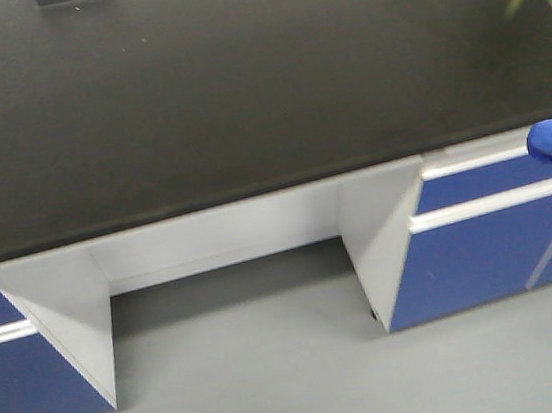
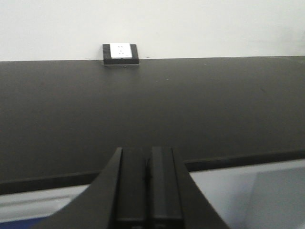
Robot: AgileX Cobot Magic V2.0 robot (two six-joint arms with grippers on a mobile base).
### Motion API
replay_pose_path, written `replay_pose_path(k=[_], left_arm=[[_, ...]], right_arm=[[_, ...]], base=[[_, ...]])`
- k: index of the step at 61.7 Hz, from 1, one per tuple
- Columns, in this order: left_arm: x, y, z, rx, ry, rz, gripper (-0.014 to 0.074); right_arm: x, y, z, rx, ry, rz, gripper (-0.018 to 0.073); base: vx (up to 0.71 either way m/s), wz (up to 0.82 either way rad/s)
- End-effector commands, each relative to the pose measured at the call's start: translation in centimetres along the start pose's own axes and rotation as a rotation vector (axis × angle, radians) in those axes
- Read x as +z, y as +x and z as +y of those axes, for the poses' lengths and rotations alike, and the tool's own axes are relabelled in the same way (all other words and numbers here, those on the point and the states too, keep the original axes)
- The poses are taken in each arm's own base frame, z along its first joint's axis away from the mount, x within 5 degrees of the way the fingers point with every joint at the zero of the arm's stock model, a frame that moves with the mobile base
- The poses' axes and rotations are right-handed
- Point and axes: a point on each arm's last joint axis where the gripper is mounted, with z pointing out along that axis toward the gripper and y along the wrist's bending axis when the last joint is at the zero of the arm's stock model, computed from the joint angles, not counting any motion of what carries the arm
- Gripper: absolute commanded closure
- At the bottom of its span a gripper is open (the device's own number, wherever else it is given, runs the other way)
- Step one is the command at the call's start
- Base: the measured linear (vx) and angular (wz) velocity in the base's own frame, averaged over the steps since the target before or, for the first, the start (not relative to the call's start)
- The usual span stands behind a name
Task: Wipe right workspace with blue cloth
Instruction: 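Drive the base to the other bench holding the cloth in the right gripper, then lower the held blue cloth onto the bench surface with the right gripper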
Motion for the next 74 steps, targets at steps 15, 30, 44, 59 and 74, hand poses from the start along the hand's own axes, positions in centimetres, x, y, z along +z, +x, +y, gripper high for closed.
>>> replay_pose_path(k=[15, 30, 44, 59, 74], left_arm=[[0.04, 0.19, -0.13, -0.007, 0.019, -0.068, 0.0602], [0.04, 0.19, -0.13, -0.007, 0.019, -0.068, 0.0602], [0.04, 0.19, -0.13, -0.007, 0.019, -0.068, 0.0602], [0.04, 0.19, -0.13, -0.007, 0.019, -0.068, 0.0602], [0.04, 0.19, -0.13, -0.007, 0.019, -0.068, 0.0602]], right_arm=[[-0.10, -1.08, 0.08, -0.028, -0.014, -0.039, 0.0564], [-0.10, -1.08, 0.08, -0.028, -0.014, -0.039, 0.0564], [-0.10, -1.08, 0.08, -0.028, -0.014, -0.039, 0.0564], [-0.10, -1.08, 0.08, -0.028, -0.014, -0.039, 0.0564], [-0.10, -1.08, 0.08, -0.028, -0.014, -0.039, 0.0564]], base=[[0.36, 0.24], [0.31, 0.19], [0.27, 0.11], [0.21, 0.03], [0.13, 0.02]])
